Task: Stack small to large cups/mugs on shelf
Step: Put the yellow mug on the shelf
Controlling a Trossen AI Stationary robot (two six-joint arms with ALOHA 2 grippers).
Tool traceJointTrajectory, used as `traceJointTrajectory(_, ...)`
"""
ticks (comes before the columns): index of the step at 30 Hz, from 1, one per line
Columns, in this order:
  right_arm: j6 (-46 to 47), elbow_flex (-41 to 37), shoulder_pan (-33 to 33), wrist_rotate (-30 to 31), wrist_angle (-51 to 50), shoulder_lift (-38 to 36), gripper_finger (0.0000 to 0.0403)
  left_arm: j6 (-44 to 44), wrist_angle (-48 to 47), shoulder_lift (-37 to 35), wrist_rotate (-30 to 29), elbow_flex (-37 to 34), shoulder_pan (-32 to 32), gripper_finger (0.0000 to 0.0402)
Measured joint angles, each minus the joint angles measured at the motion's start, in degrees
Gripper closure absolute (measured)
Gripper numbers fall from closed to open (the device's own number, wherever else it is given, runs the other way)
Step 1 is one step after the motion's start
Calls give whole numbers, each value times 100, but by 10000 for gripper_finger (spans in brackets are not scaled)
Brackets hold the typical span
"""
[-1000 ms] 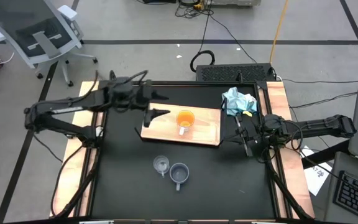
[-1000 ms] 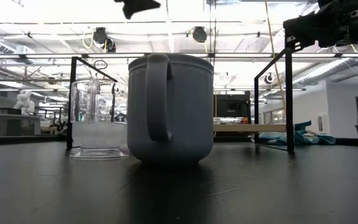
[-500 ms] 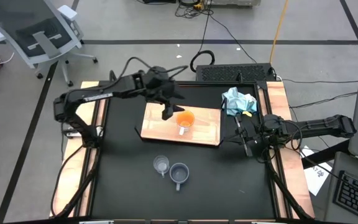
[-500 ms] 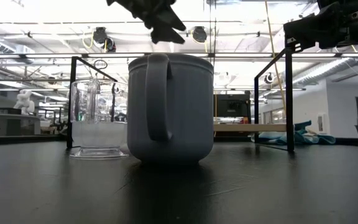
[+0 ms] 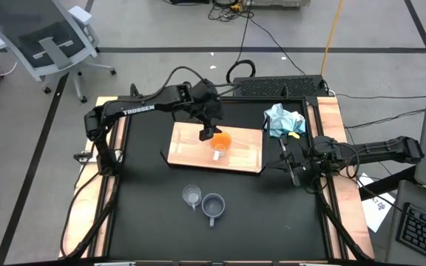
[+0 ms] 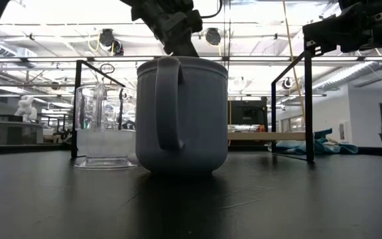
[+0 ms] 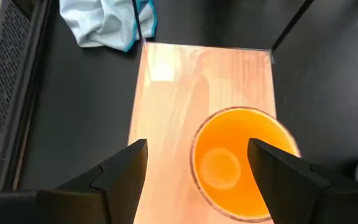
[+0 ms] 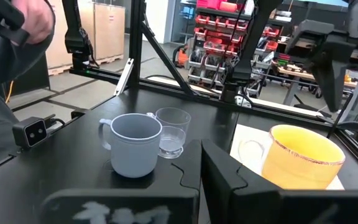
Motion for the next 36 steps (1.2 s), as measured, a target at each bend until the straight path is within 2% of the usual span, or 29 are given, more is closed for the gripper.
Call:
traceJointTrajectory(6, -40, 0, 0, -1, 43, -1, 403, -60, -7, 6, 232, 0, 140, 121)
traceJointTrajectory(17, 70, 0, 2, -74, 315, -142, 403, 91, -150, 6, 87, 0, 197, 121)
traceJointTrajectory(21, 245, 0, 22, -805, 311, -160, 403, 166, -95, 6, 92, -2, 194, 121)
traceJointTrajectory(23, 301, 0, 130, -1006, 313, -162, 403, 188, -115, 6, 92, 0, 199, 121)
traceJointTrajectory(31, 275, 0, 890, -930, 317, -128, 403, 330, -248, 6, 90, 0, 193, 121)
traceJointTrajectory(36, 166, 0, 1206, -604, 243, -89, 403, 380, -306, 53, -90, 0, 177, 121)
